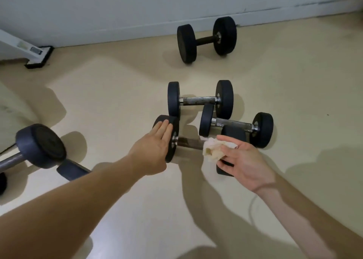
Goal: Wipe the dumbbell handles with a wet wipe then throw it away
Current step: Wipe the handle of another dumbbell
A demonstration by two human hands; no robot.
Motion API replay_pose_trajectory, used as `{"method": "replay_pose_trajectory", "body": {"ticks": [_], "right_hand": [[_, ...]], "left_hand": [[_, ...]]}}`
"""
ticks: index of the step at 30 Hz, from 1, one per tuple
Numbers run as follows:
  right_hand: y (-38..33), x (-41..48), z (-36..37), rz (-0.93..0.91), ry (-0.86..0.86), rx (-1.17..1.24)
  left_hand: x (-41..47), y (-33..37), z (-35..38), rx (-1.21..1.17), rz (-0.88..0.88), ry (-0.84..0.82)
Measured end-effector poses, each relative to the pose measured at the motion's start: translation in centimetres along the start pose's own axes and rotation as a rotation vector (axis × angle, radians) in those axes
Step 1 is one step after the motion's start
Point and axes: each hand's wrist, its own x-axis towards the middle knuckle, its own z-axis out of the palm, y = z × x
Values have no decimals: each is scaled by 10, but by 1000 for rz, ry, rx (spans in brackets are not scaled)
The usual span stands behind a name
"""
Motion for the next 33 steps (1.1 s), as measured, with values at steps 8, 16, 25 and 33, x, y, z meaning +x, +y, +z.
{"method": "replay_pose_trajectory", "body": {"ticks": [8, 16, 25, 33], "right_hand": [[8, -14, 16, -33, -23, 39], [21, -29, 28, -21, -48, -312], [28, -22, 51, -148, -40, -753], [79, 5, 80, -333, -241, -1397]], "left_hand": [[-59, 0, 18, 57, 69, 287], [-91, 14, 49, 47, -79, 281], [-138, 49, 77, -316, -290, 414], [-157, 62, 91, -396, -376, 427]]}}
